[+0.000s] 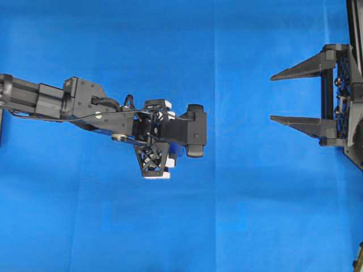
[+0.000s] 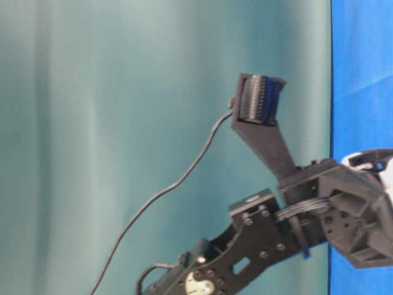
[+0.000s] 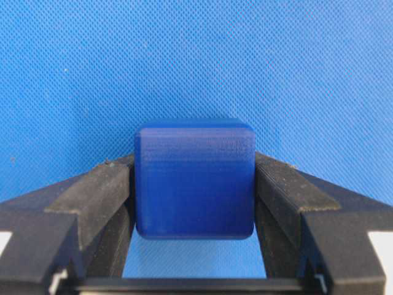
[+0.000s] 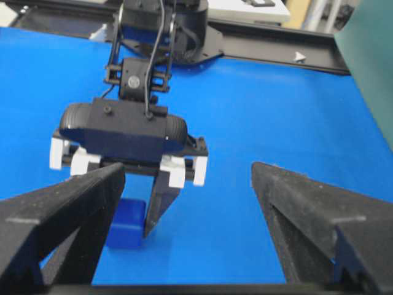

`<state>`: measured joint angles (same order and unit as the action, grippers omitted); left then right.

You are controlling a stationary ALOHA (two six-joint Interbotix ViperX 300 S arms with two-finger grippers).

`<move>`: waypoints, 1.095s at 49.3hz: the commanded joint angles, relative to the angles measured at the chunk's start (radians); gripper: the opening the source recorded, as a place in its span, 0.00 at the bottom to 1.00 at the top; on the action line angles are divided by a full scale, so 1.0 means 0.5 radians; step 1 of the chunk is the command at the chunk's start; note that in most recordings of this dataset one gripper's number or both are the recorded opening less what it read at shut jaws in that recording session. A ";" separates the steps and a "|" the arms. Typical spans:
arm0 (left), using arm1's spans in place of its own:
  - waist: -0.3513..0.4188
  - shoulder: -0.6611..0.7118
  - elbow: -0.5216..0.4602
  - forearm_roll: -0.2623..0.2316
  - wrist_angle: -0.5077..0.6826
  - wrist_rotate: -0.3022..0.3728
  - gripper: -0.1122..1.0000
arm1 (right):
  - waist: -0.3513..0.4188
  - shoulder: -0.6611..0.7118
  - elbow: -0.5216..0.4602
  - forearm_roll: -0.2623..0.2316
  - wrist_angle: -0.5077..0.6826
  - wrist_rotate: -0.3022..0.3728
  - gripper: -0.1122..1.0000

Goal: Handover the blue block to the right arm after grasping it with the left arm, then place it in the designated position.
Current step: 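Close the left gripper on the blue cube, then lift the blue cube with the left gripper and raise it upright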

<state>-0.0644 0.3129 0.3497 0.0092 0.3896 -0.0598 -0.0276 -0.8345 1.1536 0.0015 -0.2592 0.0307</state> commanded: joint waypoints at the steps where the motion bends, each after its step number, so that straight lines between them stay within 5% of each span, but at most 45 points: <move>1: -0.006 -0.135 -0.052 0.006 0.043 0.000 0.54 | -0.006 0.009 -0.034 0.006 -0.009 0.000 0.97; 27: -0.006 -0.580 -0.144 0.015 0.301 0.015 0.54 | -0.006 0.009 -0.037 0.006 0.009 0.000 0.97; 54: -0.006 -0.730 -0.291 0.040 0.537 0.031 0.54 | -0.006 0.009 -0.037 0.006 0.018 0.000 0.97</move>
<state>-0.0644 -0.0153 0.2316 0.0261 0.6550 -0.0460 -0.0276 -0.8345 1.1536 0.0015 -0.2470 0.0307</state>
